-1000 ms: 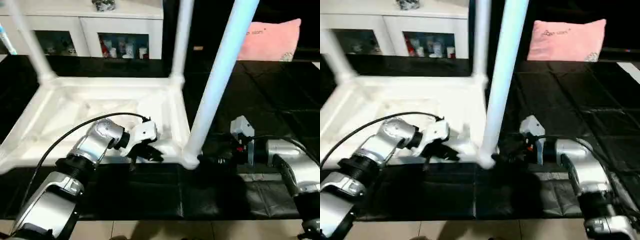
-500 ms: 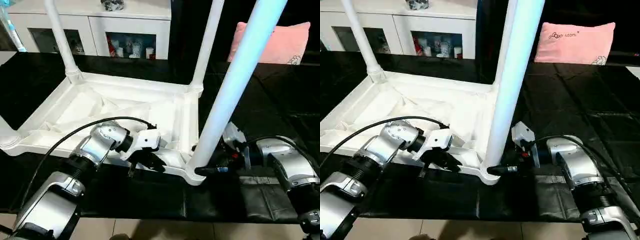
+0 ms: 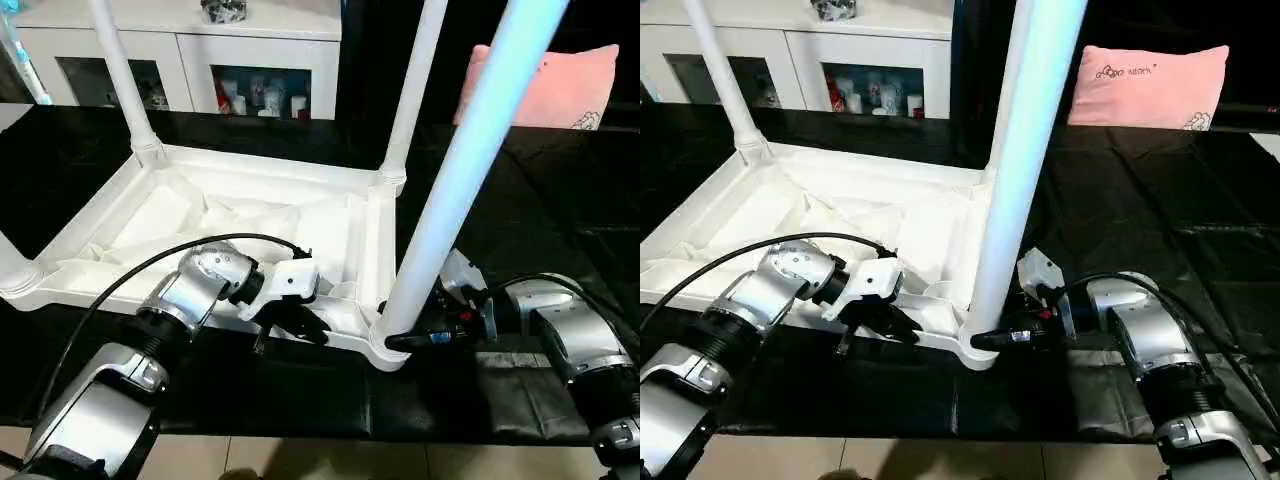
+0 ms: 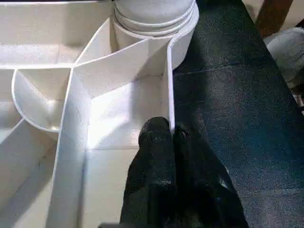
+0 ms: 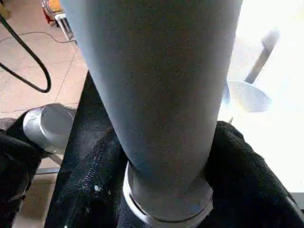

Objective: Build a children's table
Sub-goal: Rotate leg to tighten

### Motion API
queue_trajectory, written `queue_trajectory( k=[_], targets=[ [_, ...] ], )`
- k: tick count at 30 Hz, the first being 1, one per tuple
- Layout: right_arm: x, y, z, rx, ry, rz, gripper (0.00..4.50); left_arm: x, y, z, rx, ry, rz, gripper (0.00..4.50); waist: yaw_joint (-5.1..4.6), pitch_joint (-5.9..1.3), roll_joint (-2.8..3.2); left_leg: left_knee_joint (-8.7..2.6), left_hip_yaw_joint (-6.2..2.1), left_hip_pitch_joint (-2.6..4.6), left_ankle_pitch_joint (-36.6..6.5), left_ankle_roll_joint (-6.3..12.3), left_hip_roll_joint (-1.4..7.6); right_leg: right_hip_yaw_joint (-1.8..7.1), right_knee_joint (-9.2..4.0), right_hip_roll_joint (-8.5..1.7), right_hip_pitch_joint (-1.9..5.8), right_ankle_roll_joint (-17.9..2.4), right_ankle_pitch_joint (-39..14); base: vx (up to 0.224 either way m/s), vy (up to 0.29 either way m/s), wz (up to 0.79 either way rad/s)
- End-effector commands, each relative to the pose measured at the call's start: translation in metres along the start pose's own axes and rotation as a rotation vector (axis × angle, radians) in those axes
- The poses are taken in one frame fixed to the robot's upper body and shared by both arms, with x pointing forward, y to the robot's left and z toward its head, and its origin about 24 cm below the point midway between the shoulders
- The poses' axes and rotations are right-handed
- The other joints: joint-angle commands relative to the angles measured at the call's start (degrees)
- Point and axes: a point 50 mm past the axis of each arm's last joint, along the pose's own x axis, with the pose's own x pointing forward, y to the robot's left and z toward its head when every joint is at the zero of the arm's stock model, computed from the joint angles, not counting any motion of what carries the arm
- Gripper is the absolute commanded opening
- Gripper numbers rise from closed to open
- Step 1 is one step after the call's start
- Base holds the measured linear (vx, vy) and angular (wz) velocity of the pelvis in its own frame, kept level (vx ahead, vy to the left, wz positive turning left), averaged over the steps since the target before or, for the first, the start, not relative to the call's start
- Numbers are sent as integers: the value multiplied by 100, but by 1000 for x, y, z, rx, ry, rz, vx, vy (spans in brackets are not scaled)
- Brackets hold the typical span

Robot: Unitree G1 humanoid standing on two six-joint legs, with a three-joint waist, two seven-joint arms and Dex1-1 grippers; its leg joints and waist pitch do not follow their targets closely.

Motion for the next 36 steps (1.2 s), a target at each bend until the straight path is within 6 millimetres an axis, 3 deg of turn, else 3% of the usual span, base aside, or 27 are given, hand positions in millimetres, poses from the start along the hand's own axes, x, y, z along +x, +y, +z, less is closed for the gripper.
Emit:
queue_trajectory(
  k=[1, 6, 7, 9, 11, 12, 14, 17, 18, 20, 23, 27, 30, 34, 36],
  targets=[
    [3, 2, 3, 17, -46, 11, 213, 5, 0, 6, 15, -9, -52, 0, -26, -392, -22, -351, 1, 6, -941, 437, 163, 326, -446, -407, 341, -916, -1846, 0, 0, 0],
    [8, 1, 2, 65, -79, -42, 207, 4, 7, 9, -49, -49, 24, 0, -49, -393, -13, -356, -6, 9, -971, 398, 160, 323, -448, -386, 349, -927, -1801, 0, 0, 0],
    [10, 0, 2, 67, -82, -78, 207, 5, 10, 10, -66, -61, 61, 0, -55, -384, 15, -356, -9, 7, -1043, 389, 147, 311, -467, -393, 347, -912, -1933, 0, 0, 0],
    [23, -7, -1, 118, -101, -249, 206, 9, 19, 14, -137, -89, 196, 0, -99, -364, 1, -363, -17, 16, -1164, 297, 141, 300, -507, -390, 332, -809, -2234, 0, 0, 0],
    [26, -10, -3, 138, -102, -299, 205, 11, 21, 14, -158, -92, 225, 0, -130, -361, 19, -358, -29, 53, -1322, 190, 107, 268, -575, -404, 317, -663, -2661, 0, 0, 0],
    [30, -12, -4, 157, -99, -348, 204, 13, 22, 15, -174, -91, 257, 0, -169, -361, 1, -366, -44, 12, -1258, 156, 94, 266, -571, -406, 343, -586, -2723, 0, 0, 0],
    [40, -18, -7, 214, -91, -452, 204, 18, 26, 19, -216, -93, 321, 0, -238, -361, 43, -361, -51, 23, -1304, 163, 90, 256, -591, -398, 322, -557, -2750, 0, 0, 0],
    [51, -22, -9, 271, -79, -548, 201, 24, 28, 24, -254, -102, 378, 0, -382, -366, 26, -360, -61, -6, -1302, 168, 81, 249, -574, -380, 334, -638, -2596, 0, 0, 0],
    [62, -27, -8, 298, -63, -631, 201, 28, 33, 29, -291, -115, 440, 0, -400, -367, 66, -340, -46, 4, -1284, 196, 68, 262, -586, -382, 321, -633, -2617, 0, 0, 0],
    [77, -30, -4, 323, -44, -708, 199, 34, 39, 37, -341, -139, 514, 0, -442, -364, 72, -339, -48, 2, -1289, 173, 60, 245, -586, -362, 308, -652, -2629, 0, 0, 0],
    [90, -32, 2, 318, -20, -773, 198, 38, 44, 43, -374, -151, 571, 0, -482, -361, 57, -338, -48, 4, -1357, 233, 43, 237, -628, -354, 303, -571, -2740, 0, 0, 0],
    [95, -32, 7, 315, -13, -797, 198, 40, 44, 45, -380, -149, 582, 0, -506, -370, 85, -349, -55, -5, -1362, 304, 45, 243, -629, -360, 305, -555, -2663, 0, 0, 0],
    [96, -32, 13, 310, -67, -788, 268, 40, 42, 44, -380, -141, 578, 0, -521, -371, 103, -360, -57, -14, -1404, 344, 56, 250, -629, -364, 307, -564, -2589, 0, 0, 0],
    [88, -31, 13, 299, -90, -806, 286, 37, 37, 37, -349, -135, 543, 0, -532, -378, 123, -372, -63, -8, -1476, 327, 62, 253, -637, -371, 309, -551, -2589, 0, 0, 0],
    [82, -30, 12, 284, -97, -793, 318, 35, 36, 35, -343, -135, 528, 0, -533, -401, 127, -389, -69, -22, -1318, 346, 88, 275, -586, -369, 338, -674, -2126, 0, 0, 0]
  ],
)
